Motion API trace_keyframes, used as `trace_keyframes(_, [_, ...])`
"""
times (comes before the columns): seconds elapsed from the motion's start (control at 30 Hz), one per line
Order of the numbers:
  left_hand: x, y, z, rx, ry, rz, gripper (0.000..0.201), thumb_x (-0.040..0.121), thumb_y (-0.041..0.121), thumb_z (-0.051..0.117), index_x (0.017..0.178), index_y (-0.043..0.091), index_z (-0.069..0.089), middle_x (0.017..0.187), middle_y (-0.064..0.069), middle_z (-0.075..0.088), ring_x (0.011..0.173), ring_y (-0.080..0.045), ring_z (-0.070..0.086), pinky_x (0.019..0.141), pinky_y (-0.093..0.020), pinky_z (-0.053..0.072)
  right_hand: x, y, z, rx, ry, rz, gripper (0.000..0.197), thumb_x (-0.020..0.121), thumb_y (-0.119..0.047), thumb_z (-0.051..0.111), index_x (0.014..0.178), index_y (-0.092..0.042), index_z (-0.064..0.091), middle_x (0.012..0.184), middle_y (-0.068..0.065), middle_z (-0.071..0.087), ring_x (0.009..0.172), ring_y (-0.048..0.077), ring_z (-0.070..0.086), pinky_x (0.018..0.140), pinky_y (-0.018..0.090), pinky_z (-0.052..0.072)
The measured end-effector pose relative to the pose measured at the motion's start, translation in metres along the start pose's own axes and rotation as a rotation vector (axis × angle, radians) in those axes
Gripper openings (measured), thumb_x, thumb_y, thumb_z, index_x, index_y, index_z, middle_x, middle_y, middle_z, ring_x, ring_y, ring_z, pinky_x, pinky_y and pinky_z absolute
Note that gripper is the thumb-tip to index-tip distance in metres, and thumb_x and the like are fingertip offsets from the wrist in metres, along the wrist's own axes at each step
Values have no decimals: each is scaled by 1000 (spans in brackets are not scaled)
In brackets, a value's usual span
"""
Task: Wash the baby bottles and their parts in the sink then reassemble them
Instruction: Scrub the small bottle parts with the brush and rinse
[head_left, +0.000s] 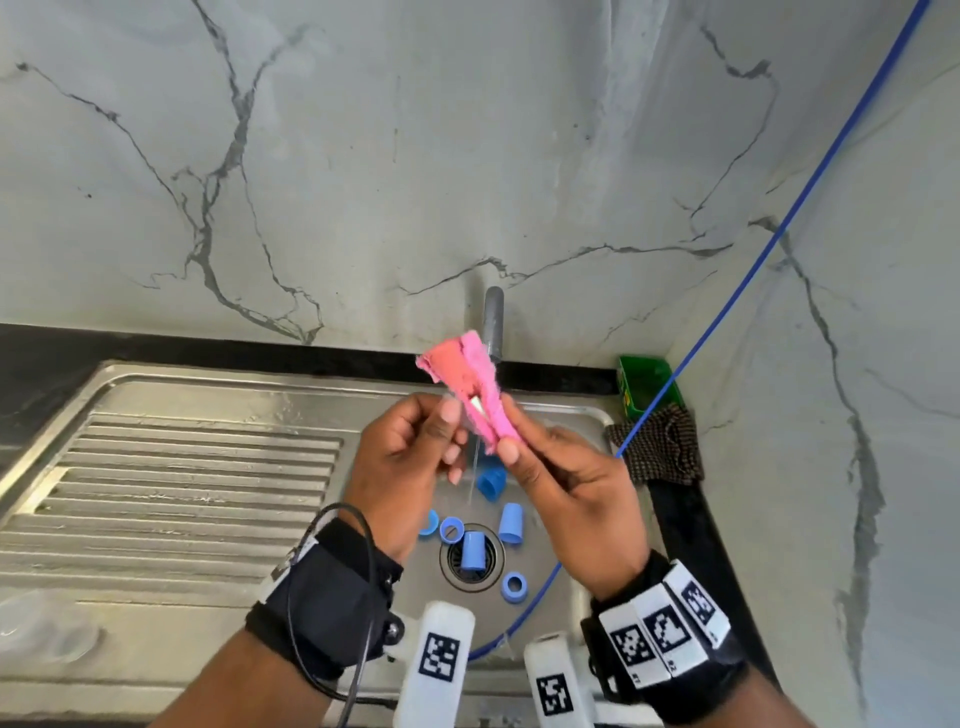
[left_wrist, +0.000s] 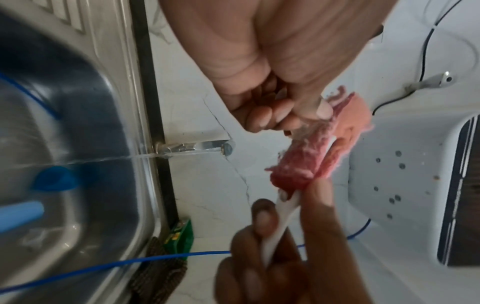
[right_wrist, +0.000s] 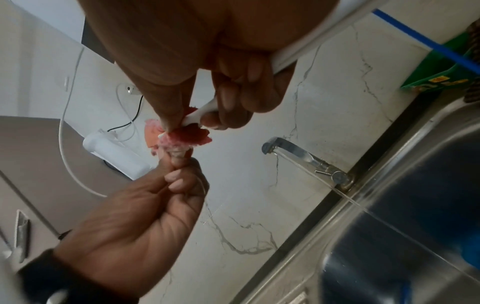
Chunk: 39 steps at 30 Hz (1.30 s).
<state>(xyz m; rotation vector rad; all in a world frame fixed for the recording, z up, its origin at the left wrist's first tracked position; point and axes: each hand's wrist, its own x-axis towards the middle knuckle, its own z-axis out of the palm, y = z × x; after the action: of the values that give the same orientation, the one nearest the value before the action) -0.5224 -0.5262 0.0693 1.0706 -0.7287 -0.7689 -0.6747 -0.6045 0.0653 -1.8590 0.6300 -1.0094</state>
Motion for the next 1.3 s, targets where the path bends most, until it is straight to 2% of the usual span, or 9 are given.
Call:
trace_keyframes(0.2, [-9,-5,-4,127,-74,-22,29,94,30,63,84,3,63,65,-2,55,56,-19,44,54,-32,42,5,-3,10,39,20,38,40,91,-42,67,130,-34,67,104,3,76,97,28,71,90,43,58])
trace_keyframes(0.33, [-1,5,-26,22,41,-8,22,94,31,64,75,19,67,63,-1,54,55,-18,44,53,-29,42,-10,-7,21,-20,-2,-8,38,92,-43,66,130,-40,65,80,8,66,72,26,60,68,37,54])
trace_keyframes(0.5, [-10,3,-23,146,-93,-5,28,93,30,59,81,5,63,62,-2,53,53,-21,45,52,-30,43,-5,-12,30,6,54,50,39,90,-46,66,129,-41,66,99,8,75,93,29,69,86,45,57])
trace_keyframes(0.63, [3,9,-46,25,26,-5,26,94,31,58,77,13,63,60,-2,51,52,-19,43,53,-29,41,-14,-12,45,-38,17,26,40,92,-45,67,131,-38,65,85,12,69,77,31,62,71,47,55])
trace_keyframes(0.83, [-11,10,-28,98,-98,-19,23,93,28,60,75,14,63,61,-2,54,53,-20,46,53,-31,43,-1,-25,44,49,83,23,34,93,-30,71,127,-30,69,99,-10,77,91,11,68,85,27,57])
trace_keyframes(1.0, [7,13,-48,107,-95,10,22,94,30,60,74,23,67,63,-3,56,55,-22,47,55,-32,44,-7,-16,32,-41,16,-10,38,93,-38,69,131,-32,66,96,18,73,82,27,68,79,49,58])
trace_keyframes(1.1, [-2,13,-22,117,-151,-5,18,92,27,62,82,13,67,65,-1,58,55,-21,48,54,-32,45,8,-19,23,27,54,7,35,93,-30,72,128,-31,68,105,8,76,88,13,65,83,34,58])
trace_keyframes(1.23, [9,11,-25,-29,10,-15,24,96,28,64,75,18,68,65,-5,53,55,-18,44,53,-31,42,3,-15,18,-5,-17,-52,39,92,-37,69,130,-30,66,82,-1,71,67,17,58,64,34,52])
trace_keyframes(1.3, [9,9,-24,26,-43,-16,23,95,27,64,77,14,68,65,-5,55,55,-21,45,52,-31,42,4,-12,10,27,-47,-35,37,93,-36,70,129,-34,67,87,6,74,71,17,60,69,34,54])
